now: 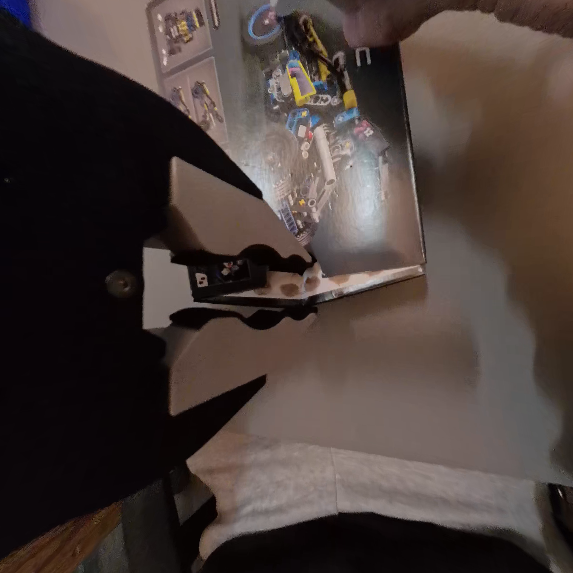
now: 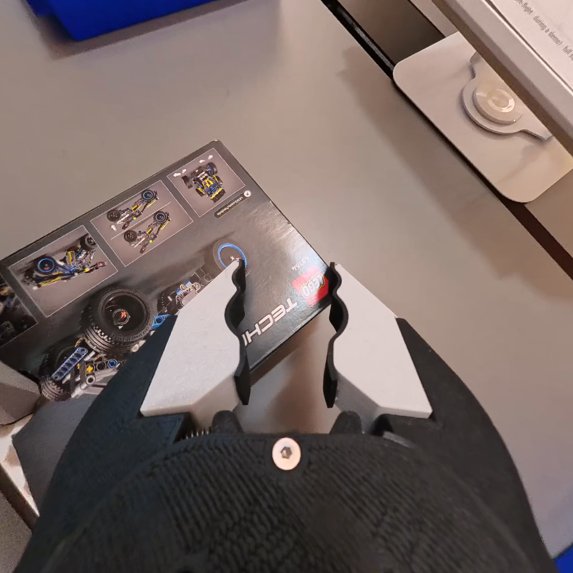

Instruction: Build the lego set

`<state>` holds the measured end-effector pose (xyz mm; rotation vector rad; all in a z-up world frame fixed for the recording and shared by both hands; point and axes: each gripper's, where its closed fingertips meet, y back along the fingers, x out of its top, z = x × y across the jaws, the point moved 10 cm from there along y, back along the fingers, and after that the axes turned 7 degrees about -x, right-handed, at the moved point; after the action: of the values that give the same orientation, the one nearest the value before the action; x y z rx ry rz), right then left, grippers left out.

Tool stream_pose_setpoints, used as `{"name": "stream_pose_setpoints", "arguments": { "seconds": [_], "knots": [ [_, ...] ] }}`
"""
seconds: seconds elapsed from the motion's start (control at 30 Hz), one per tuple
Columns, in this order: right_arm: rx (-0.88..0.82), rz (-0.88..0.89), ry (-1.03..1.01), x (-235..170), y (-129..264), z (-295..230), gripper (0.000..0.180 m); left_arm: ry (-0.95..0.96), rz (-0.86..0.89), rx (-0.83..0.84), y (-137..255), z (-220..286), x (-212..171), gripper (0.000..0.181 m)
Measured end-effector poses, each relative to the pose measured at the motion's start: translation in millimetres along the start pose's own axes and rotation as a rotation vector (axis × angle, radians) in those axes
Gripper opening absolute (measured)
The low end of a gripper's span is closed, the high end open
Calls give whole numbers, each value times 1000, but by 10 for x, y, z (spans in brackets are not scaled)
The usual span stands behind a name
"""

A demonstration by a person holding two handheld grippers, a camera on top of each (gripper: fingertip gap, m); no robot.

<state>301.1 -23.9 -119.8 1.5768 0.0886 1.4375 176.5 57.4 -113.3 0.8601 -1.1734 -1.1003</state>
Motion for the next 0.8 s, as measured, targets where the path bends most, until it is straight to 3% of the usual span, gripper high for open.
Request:
{"name": "stream_pose_setpoints", "arguments": {
  "seconds": [0.03,0.1,0.17,0.37,0.57,0.6,0.73,0.8],
  "knots": [
    [7,8,-18,-11,2,3,53,-2,-28,48,5,41,16,21],
    [14,19,-37,-25,8,1,53,-10,-75,127,-1,118,45,22],
    [11,17,-25,-23,14,-26,53,45,-56,96,-5,111,36,22],
    [5,19,-27,-28,15,-39,52,265,184,-338,-29,-207,-179,23],
    [-17,14,-25,-13,13,-60,51,288,183,-622,-56,-452,-237,21],
    [-25,18,-23,-8,16,-69,47,300,203,-652,-62,-479,-248,21],
    [-12,71,7,-9,32,-162,0,427,420,-807,-6,-616,-333,3],
    [-10,74,0,-15,35,-175,0,427,422,-802,0,-615,-331,0]
  ]
}}
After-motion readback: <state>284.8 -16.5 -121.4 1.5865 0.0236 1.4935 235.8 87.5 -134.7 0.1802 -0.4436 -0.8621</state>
